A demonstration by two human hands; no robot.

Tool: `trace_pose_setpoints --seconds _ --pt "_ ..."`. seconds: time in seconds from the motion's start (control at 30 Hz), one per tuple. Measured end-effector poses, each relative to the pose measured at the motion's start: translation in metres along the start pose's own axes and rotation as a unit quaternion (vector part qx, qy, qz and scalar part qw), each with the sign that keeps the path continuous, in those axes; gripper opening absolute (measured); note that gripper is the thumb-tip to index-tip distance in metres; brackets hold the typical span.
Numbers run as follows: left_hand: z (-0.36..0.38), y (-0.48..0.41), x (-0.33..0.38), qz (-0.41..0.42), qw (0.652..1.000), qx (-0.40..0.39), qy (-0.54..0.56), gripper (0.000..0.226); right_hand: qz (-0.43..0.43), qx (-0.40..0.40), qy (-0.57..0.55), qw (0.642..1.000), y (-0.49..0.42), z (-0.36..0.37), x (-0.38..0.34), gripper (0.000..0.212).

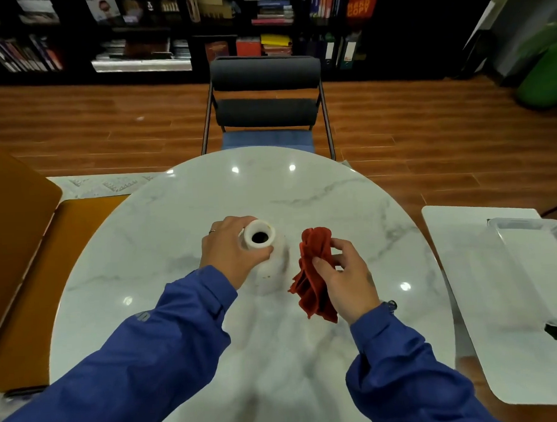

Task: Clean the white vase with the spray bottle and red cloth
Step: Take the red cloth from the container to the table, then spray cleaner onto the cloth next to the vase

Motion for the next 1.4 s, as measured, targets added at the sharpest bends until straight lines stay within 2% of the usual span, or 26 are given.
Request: trace_pose_setpoints --seconds 0.3,0.43,0.67,0.77,0.83,0.97,1.07,1.17,1.3,1.4 --pt "0.0 0.012 -0.006 -0.009 0.999 0.022 0.043 0.044 0.082 0.004 0.072 0.994 0.013 0.018 0.041 0.02" --pt "0.0 0.01 -0.008 -0.014 0.999 0.024 0.043 0.046 0.125 0.005 0.171 0.977 0.002 0.029 0.059 0.038" --pt "-0.002 0.006 -0.009 -0.012 1.0 0.02 0.013 0.049 0.13 -0.031 0.245 0.96 0.009 0.029 0.058 0.054" --pt "-0.005 0.011 0.0 -0.003 0.999 0.025 -0.025 0.065 0.108 -0.035 0.279 0.953 0.019 0.021 0.041 0.055" --pt "-0.008 0.02 0.014 0.037 0.995 0.045 -0.076 0.071 0.069 -0.025 0.269 0.96 0.03 0.015 0.022 0.055" --pt "0.006 0.041 0.043 0.155 0.982 0.057 -0.093 0.061 -0.05 0.046 0.195 0.978 0.065 -0.007 -0.011 0.045" --pt "0.031 0.05 0.048 0.178 0.983 -0.036 -0.017 0.049 -0.105 0.122 0.181 0.97 0.085 -0.032 -0.015 0.041" --pt "0.067 0.055 0.05 0.161 0.976 -0.145 0.033 0.044 -0.09 0.163 0.164 0.969 0.093 -0.057 0.01 0.043" --pt "0.114 0.059 0.052 0.095 0.957 -0.263 0.081 0.048 -0.019 0.118 0.125 0.985 0.092 -0.062 0.059 0.054" --pt "0.137 0.06 0.052 0.068 0.948 -0.291 0.112 0.05 0.029 0.079 0.104 0.991 0.084 -0.055 0.089 0.059"
Point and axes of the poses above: each hand's wrist, its own y-axis away from the middle knuckle, its own z-axis out of the palm, x = y × z, the point moved 2 cm from there along -y, towards the middle knuckle, and after that the axes turned 15 degrees about -x, right-handed, at the moved point
